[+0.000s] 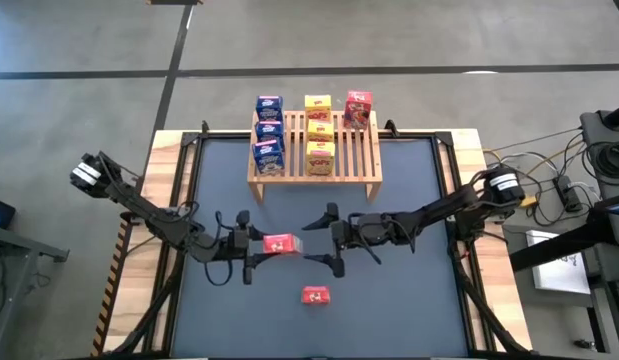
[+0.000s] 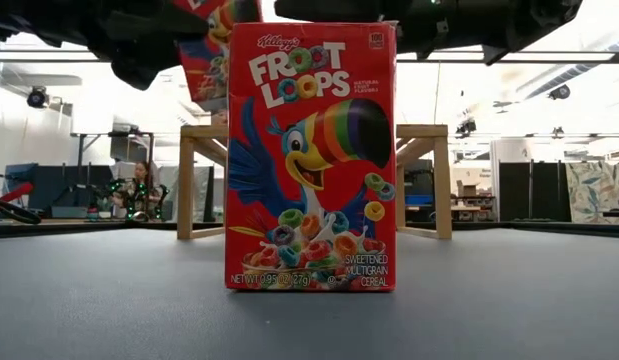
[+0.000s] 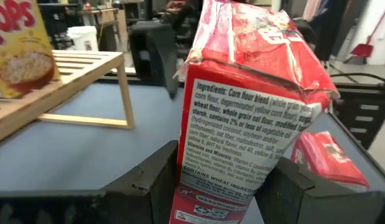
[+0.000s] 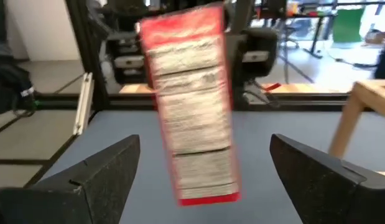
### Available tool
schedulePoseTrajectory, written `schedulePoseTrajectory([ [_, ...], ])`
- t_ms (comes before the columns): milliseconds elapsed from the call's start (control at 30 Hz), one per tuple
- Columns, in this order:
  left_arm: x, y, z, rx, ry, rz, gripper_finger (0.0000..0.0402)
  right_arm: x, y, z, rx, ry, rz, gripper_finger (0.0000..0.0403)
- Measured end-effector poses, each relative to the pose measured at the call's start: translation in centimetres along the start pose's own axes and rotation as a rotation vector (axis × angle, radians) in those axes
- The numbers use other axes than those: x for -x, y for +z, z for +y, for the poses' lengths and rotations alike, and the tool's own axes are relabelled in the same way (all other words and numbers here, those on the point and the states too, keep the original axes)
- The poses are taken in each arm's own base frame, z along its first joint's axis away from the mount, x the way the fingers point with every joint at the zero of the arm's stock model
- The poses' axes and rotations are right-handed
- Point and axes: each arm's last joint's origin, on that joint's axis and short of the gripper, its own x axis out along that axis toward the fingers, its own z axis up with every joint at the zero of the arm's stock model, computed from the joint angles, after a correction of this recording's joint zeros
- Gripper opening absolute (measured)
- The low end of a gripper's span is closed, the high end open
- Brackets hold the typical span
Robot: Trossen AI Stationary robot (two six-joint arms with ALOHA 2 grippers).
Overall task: Stack cereal on shelf
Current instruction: Put the top red cereal box on the shelf aligned with the red cereal box
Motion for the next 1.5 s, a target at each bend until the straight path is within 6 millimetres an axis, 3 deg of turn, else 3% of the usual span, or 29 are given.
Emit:
schedulePoseTrajectory([
  [333, -0.2, 0.5, -0.2, 0.01, 0.003, -0.012, 0.0162, -3.5, -0.8, 0.4, 0.028, 0.004, 0.064, 0.0341],
  [500, -0.1, 0.4, -0.2, 0.015, -0.006, -0.008, 0.0162, -4.3, 0.1, 0.5, 0.071, 0.001, 0.125, 0.0325],
  [1000, -0.1, 0.1, -0.3, 0.001, -0.041, 0.018, 0.0162, -4.2, 0.0, 0.5, 0.09, 0.008, 0.175, 0.0218],
  [1500, -0.1, 0.1, -0.3, 0.0, -0.04, 0.02, 0.0163, -4.2, 0.0, 0.5, 0.117, 0.026, 0.171, 0.0188],
])
